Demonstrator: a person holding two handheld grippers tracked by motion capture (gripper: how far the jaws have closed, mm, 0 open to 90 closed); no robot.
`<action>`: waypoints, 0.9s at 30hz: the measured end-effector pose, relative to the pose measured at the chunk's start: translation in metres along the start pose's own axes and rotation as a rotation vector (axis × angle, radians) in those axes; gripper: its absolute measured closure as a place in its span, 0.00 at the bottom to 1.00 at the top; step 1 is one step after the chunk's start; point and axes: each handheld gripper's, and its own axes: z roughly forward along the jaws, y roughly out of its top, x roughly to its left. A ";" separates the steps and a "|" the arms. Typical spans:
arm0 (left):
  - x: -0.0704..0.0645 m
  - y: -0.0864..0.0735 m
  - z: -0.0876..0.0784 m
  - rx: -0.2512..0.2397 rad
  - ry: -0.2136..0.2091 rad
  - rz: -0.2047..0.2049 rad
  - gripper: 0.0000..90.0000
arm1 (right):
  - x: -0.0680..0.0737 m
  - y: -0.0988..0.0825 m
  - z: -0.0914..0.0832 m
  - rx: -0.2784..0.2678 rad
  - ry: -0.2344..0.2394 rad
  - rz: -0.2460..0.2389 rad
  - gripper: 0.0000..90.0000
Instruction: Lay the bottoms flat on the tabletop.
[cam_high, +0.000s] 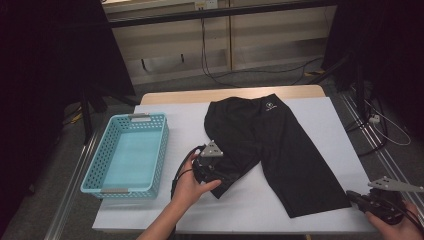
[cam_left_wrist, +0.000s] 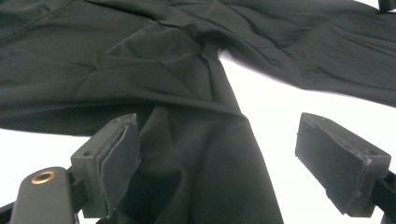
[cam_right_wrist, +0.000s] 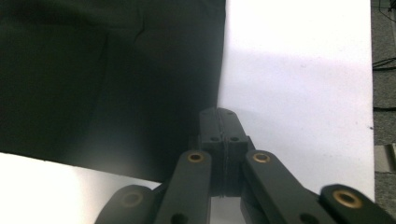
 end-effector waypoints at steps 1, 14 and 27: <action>0.000 0.000 0.000 0.000 0.000 0.000 0.16 | 0.000 -0.001 -0.001 0.003 -0.002 0.005 1.00; 0.002 0.001 0.002 0.014 0.001 -0.003 0.15 | 0.003 0.008 0.001 -0.062 -0.012 0.010 0.81; 0.012 -0.001 -0.009 0.006 0.026 -0.026 0.14 | 0.014 0.025 0.030 -0.022 -0.050 -0.023 0.77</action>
